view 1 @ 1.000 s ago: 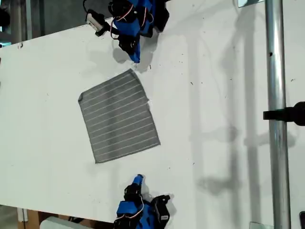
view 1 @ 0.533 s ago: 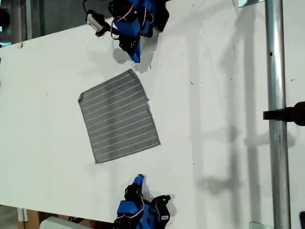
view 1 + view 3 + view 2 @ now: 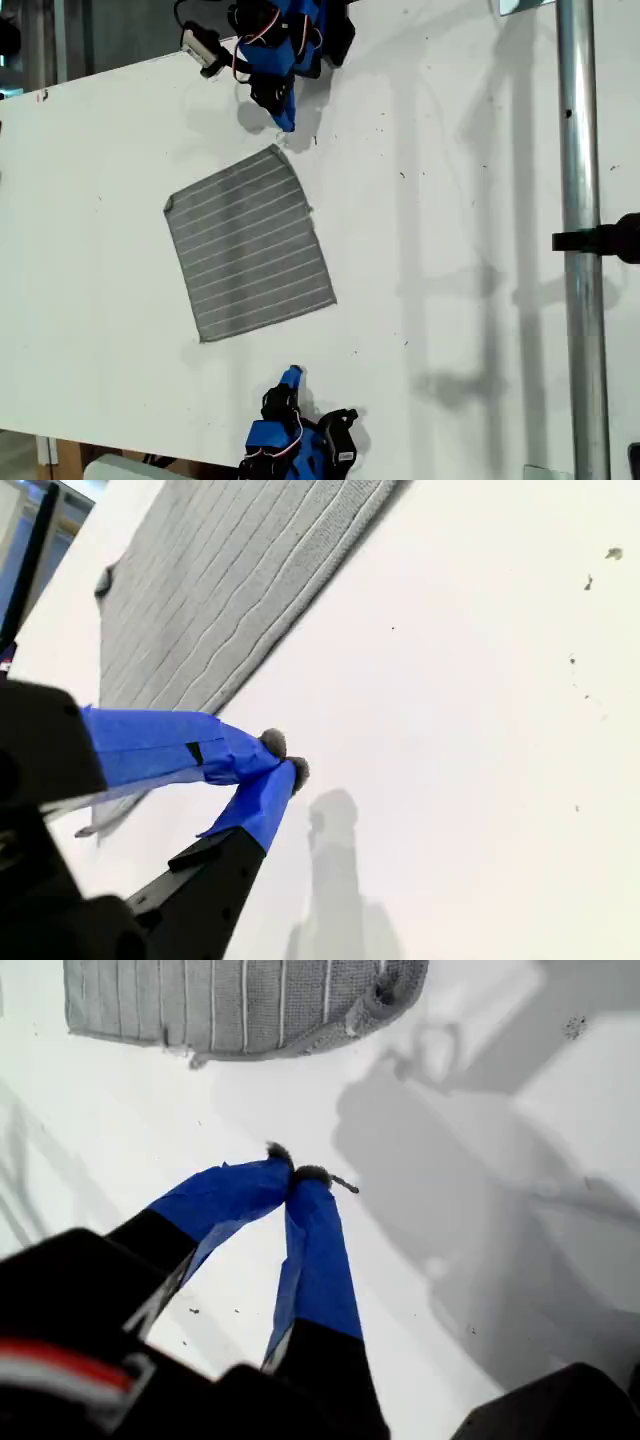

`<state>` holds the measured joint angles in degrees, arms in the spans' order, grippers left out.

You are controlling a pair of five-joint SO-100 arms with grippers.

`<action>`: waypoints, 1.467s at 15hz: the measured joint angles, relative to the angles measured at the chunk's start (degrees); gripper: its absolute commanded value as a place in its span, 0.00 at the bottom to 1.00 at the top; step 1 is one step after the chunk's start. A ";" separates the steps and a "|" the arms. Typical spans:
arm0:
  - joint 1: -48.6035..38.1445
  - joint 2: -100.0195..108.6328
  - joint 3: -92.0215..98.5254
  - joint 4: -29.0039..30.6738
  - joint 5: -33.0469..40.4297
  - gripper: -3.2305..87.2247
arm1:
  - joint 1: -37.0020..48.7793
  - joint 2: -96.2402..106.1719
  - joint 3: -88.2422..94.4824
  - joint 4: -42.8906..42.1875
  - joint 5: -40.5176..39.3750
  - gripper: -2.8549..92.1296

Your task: Grasp corners of a towel and fold twice.

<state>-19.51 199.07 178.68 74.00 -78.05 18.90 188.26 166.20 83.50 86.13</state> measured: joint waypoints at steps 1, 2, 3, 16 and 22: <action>0.00 0.00 0.00 0.00 0.00 0.00 | -0.35 0.00 0.00 0.00 0.00 0.03; 0.00 0.00 0.00 0.00 -0.70 0.00 | -1.05 0.00 0.00 0.00 -0.18 0.03; 0.00 0.00 0.00 0.00 -2.11 0.00 | -1.49 0.00 0.00 0.00 -0.62 0.03; 7.65 -54.23 -45.53 -2.11 -8.96 0.00 | 9.32 -62.75 -60.82 5.62 -42.98 0.03; 16.70 -80.60 -77.87 0.79 -2.46 0.32 | 12.04 -80.51 -75.41 10.46 -57.04 0.32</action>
<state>-2.81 118.48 100.81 74.79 -80.51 30.94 107.75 90.79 93.96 29.09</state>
